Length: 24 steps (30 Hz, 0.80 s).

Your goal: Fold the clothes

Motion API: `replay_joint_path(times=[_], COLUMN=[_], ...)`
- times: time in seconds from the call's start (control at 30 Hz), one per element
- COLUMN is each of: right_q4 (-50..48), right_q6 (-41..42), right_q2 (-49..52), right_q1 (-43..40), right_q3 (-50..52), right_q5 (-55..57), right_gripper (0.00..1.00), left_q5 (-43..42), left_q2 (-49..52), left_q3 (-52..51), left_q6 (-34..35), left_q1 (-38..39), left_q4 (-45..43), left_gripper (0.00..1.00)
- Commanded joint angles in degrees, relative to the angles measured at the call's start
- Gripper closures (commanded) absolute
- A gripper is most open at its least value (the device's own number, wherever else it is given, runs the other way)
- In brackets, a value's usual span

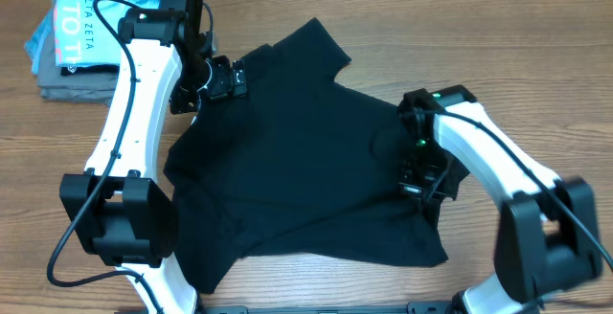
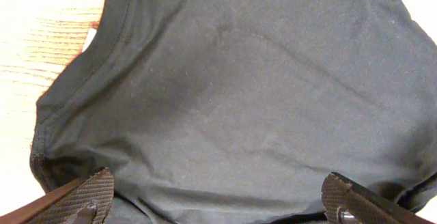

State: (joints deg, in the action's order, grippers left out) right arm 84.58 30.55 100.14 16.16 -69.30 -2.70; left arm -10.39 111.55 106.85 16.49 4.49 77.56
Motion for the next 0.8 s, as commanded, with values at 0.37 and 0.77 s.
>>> replay_joint_path(times=[0.37,0.77], right_q4=[10.73,12.52], right_q6=[9.66,42.03], right_q2=[-28.39,-30.6], right_q1=[14.91,41.68], right_q3=[-0.85,15.23], right_q5=[-7.1,-9.7], right_gripper=[0.93,0.96], left_q5=[1.57,1.6], left_q2=[0.66,0.66], left_q3=[-0.35,-0.35], left_q6=[-0.87,-1.11], left_q1=[0.04,0.04], left_q4=[-0.98,-0.92], left_gripper=[0.0,0.0])
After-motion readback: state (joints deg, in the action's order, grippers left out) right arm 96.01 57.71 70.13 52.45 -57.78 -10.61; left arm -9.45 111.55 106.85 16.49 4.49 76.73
